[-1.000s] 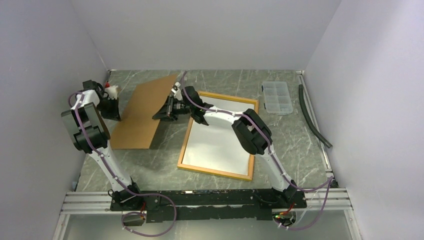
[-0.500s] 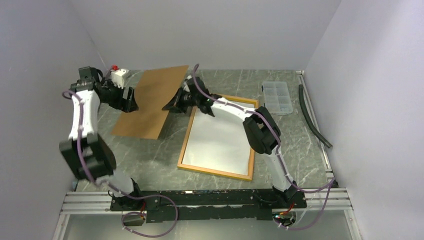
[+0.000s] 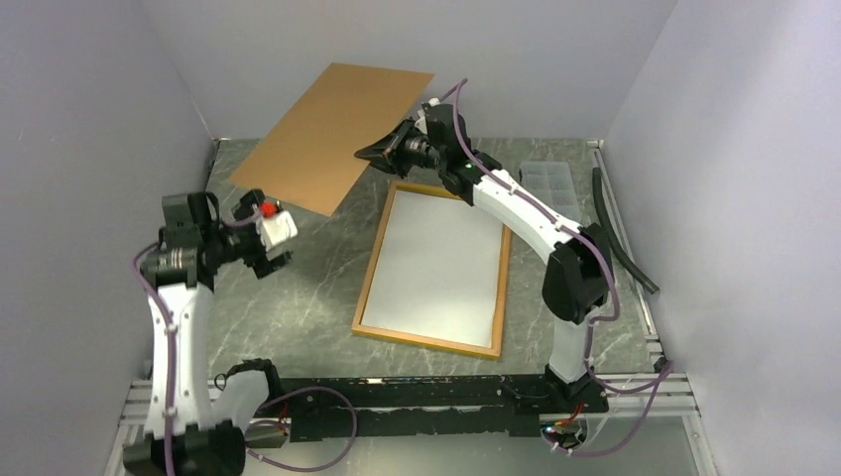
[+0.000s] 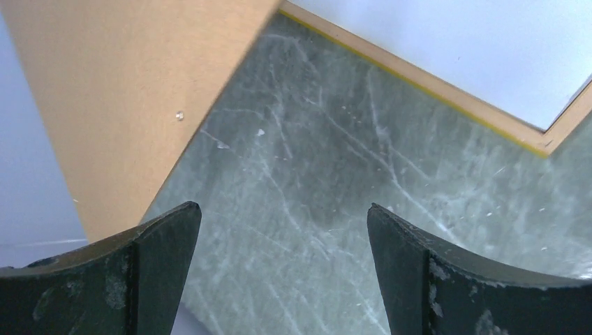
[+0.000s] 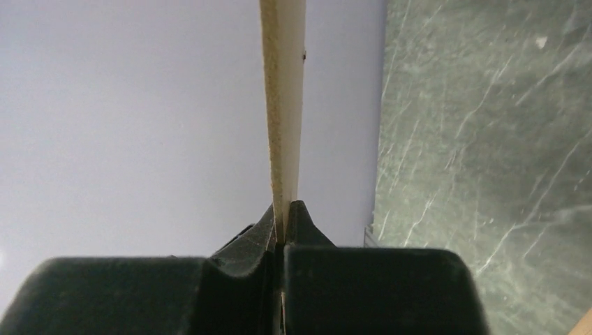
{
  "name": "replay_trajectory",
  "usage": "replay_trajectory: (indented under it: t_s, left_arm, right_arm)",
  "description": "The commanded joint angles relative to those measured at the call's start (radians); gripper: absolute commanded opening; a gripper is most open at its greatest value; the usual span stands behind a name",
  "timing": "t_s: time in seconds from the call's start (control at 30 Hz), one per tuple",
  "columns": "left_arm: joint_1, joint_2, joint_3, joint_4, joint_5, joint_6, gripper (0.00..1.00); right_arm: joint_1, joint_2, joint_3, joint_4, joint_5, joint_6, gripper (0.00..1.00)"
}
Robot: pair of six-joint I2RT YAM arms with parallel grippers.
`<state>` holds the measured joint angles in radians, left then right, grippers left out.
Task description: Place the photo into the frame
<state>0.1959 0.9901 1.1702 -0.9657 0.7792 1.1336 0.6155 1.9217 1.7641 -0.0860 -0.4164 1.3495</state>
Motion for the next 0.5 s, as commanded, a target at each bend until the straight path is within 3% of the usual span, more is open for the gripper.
replay_trajectory:
  t_s: [0.0,0.2,0.3,0.37,0.47]
  left_arm:
    - [-0.019,-0.183,-0.135,0.249,0.014,0.211,0.95]
    - [-0.056,-0.271,-0.292,0.577,-0.019,0.255,0.89]
    - [-0.076,-0.309,-0.331,0.580,-0.008,0.321,0.85]
    - [-0.085,-0.320,-0.339,0.562,-0.002,0.354,0.79]
    - [-0.090,-0.326,-0.348,0.565,0.008,0.385,0.57]
  right_arm:
    - [0.020,-0.139,-0.095,0.173,0.005,0.065,0.00]
    - [0.061,-0.228,-0.194,0.220,0.008,0.099,0.00]
    - [0.086,-0.266,-0.242,0.239,0.024,0.120,0.00]
    - [0.098,-0.276,-0.252,0.251,0.023,0.129,0.00]
    - [0.118,-0.290,-0.269,0.269,0.020,0.140,0.00]
